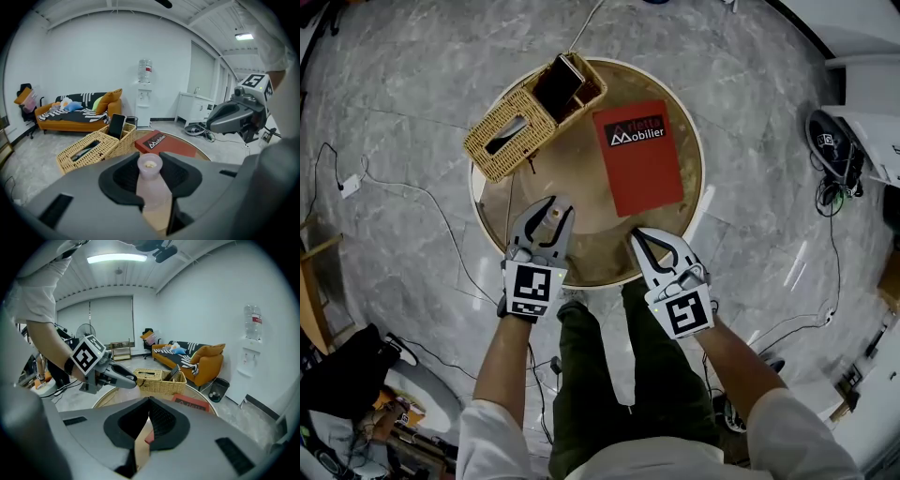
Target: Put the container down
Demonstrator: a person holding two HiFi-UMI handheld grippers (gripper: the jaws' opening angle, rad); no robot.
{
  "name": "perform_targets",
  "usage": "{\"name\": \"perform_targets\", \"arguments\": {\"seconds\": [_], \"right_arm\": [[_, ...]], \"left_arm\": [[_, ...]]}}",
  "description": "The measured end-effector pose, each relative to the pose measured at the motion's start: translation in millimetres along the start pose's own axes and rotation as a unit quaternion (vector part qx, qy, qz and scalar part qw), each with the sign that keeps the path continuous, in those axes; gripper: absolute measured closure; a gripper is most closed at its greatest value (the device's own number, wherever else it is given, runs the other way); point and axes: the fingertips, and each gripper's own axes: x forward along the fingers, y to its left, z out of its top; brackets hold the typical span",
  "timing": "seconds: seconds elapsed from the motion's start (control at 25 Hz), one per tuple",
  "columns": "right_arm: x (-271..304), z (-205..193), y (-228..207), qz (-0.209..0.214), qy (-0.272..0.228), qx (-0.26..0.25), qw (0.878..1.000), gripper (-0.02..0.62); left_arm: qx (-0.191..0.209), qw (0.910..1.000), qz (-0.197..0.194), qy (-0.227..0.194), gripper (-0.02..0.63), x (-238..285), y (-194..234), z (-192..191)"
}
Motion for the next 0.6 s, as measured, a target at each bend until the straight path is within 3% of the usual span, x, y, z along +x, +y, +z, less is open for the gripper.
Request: {"name": "perform_targets", "arguments": {"seconds": [0.6], "right_arm": [[20, -37, -27, -0.008, 0.031, 0.028, 0.999, 0.572]], "left_arm": [[0.005, 0.9999, -0.007, 0.009, 0.474, 60, 10, -27]]}}
